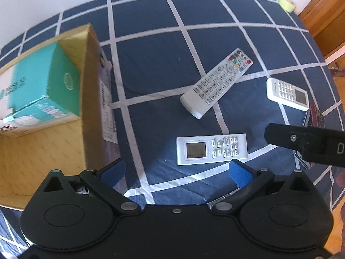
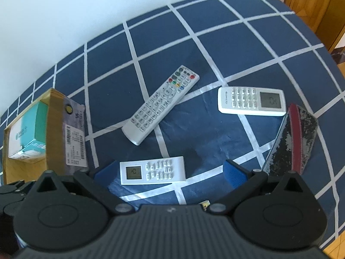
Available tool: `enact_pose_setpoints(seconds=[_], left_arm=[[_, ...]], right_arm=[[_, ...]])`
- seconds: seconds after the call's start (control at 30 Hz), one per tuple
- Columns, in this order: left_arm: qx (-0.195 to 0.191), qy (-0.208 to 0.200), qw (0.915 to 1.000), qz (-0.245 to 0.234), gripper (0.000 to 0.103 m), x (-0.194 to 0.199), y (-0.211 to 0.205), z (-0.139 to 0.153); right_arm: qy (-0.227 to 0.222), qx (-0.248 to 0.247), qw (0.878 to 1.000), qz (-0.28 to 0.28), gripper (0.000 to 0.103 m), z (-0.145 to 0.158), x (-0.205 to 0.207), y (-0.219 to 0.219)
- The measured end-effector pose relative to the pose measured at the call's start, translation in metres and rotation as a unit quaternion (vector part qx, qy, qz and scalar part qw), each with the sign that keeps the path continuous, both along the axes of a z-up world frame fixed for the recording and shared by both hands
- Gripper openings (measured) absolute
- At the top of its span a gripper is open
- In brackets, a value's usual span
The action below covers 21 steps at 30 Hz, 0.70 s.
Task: Organize objects
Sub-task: 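Move both grippers toward the white remote with the display screen, then close both grippers on the white display remote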
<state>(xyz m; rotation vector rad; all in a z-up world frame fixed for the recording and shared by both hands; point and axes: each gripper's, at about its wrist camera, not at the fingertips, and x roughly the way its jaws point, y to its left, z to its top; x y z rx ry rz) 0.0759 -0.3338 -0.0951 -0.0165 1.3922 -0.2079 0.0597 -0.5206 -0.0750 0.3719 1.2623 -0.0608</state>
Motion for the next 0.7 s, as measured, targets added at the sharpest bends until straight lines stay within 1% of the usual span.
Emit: enact_pose_setpoints(seconds=[0.3,0.33,0.6,0.63,0.7], left_arm=[[-0.006,0.036,0.9993,-0.01,0.103,0.018,-0.014,-0.035],[-0.007,0.041,0.999,-0.014,0.103,0.019,-0.015,-0.039],[-0.019,0.07,0.9971,-0.022,0.103,0.029,-0.019,-0.065],[-0.02,0.072,0.9969,-0.024,0.103,0.029,-0.019,-0.067],[-0.025,0.077,0.9964,-0.025,0.102,0.03,-0.02,-0.072]], right_arm=[[0.036,0.018,0.999,0.023,0.102,-0.037,0.026,-0.001],[0.041,0.02,0.999,0.024,0.1,-0.041,0.028,-0.002],[0.075,0.031,0.996,0.034,0.099,-0.073,0.038,-0.001],[0.077,0.032,0.996,0.035,0.098,-0.075,0.039,0.0],[0.085,0.034,0.995,0.039,0.093,-0.081,0.042,0.001]])
